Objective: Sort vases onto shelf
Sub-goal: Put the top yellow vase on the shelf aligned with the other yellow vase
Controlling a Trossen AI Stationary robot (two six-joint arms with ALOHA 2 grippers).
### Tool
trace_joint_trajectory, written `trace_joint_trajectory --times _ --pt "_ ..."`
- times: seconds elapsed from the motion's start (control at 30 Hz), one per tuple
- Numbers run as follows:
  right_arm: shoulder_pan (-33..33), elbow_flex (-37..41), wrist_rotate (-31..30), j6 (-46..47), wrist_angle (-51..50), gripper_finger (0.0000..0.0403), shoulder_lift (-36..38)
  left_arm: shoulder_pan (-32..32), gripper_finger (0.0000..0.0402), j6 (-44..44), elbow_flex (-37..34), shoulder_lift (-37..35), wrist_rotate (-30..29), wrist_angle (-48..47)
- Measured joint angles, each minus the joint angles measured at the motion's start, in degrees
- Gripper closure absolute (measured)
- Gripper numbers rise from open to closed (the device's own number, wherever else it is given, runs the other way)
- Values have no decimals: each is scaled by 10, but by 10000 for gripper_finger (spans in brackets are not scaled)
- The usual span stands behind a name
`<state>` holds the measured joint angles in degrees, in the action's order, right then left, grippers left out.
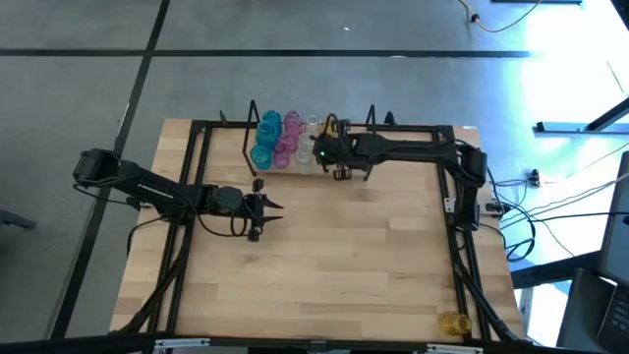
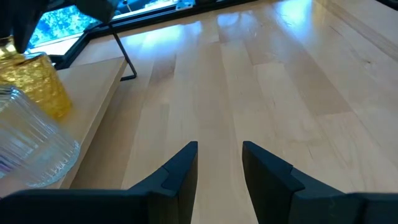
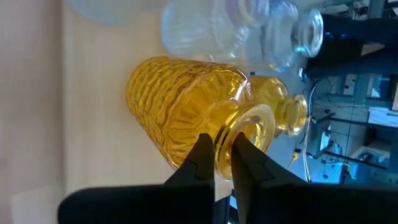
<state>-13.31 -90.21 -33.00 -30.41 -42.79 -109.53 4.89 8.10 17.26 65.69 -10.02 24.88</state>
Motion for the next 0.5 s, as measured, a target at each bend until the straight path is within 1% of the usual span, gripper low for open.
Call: trace_joint_trajectory --times 0.13,0.43,0.5 --pt "-15 0 2 2 -2 393 -1 0 282 0 0 0 0 0" --pt "-18 0 12 4 23 392 -1 0 282 0 0 0 0 0" --pt "-18 0 21 6 27 385 -1 0 282 0 0 0 0 0"
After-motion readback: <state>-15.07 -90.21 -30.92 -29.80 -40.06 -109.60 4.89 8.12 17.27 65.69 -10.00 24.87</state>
